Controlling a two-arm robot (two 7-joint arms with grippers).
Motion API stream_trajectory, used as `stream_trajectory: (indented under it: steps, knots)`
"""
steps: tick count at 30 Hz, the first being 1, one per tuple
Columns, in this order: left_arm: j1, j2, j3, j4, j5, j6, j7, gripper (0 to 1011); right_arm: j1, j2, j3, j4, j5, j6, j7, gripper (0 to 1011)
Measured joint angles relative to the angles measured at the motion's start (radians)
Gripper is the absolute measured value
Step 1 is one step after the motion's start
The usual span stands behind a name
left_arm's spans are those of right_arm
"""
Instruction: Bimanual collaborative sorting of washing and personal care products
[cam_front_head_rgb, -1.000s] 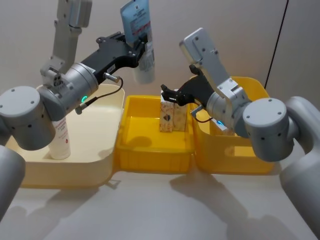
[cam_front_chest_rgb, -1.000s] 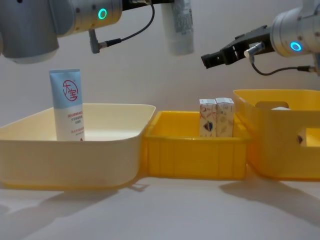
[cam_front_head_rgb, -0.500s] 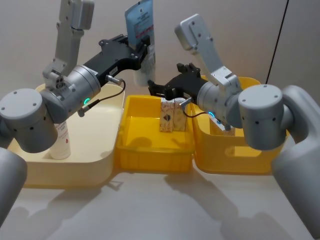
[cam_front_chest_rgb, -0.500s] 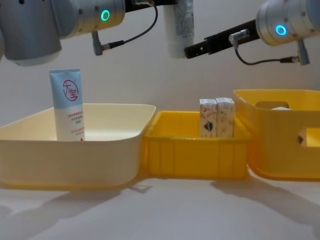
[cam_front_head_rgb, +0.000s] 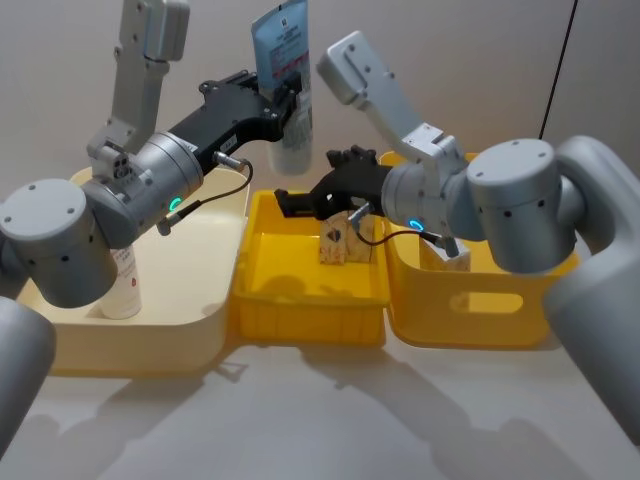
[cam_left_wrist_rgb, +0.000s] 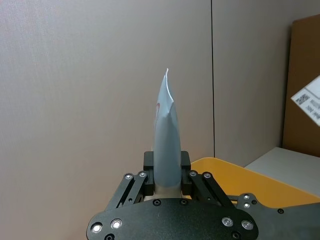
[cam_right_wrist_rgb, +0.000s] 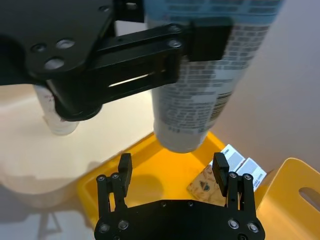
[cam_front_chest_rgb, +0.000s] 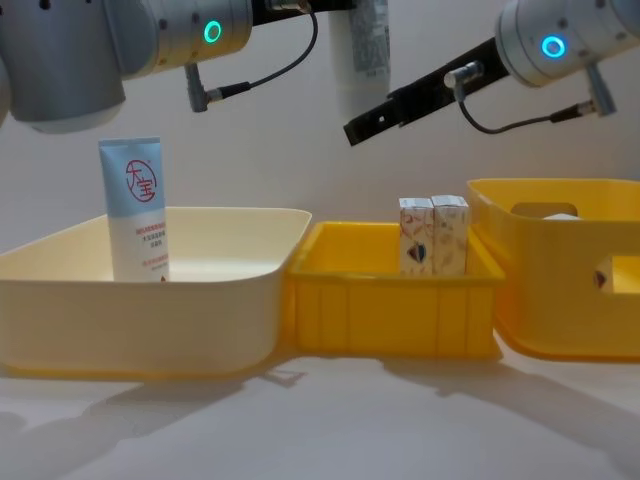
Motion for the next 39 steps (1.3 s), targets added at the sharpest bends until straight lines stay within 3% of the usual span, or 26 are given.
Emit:
stream_trajectory:
  steps: [7, 13, 27, 39]
  knots:
    - [0.000, -0.002, 0.000, 0.003, 0.000, 0.000, 0.001, 286, 0.031, 0.019, -0.031, 0.008, -0.009, 0.034, 0.058, 1001]
    - [0.000, -0.002, -0.001, 0.005, 0.000, 0.002, 0.002, 286, 0.044, 0.021, -0.033, 0.011, -0.013, 0.041, 0.070, 1001]
    - [0.006, -0.002, 0.000, 0.007, -0.002, 0.009, 0.004, 286, 0.055, 0.004, 0.022, 0.007, -0.010, 0.053, 0.051, 1001]
    - [0.012, -0.002, 0.002, 0.006, -0.003, 0.013, 0.005, 286, 0.062, -0.024, 0.036, 0.023, 0.000, 0.057, 0.054, 1001]
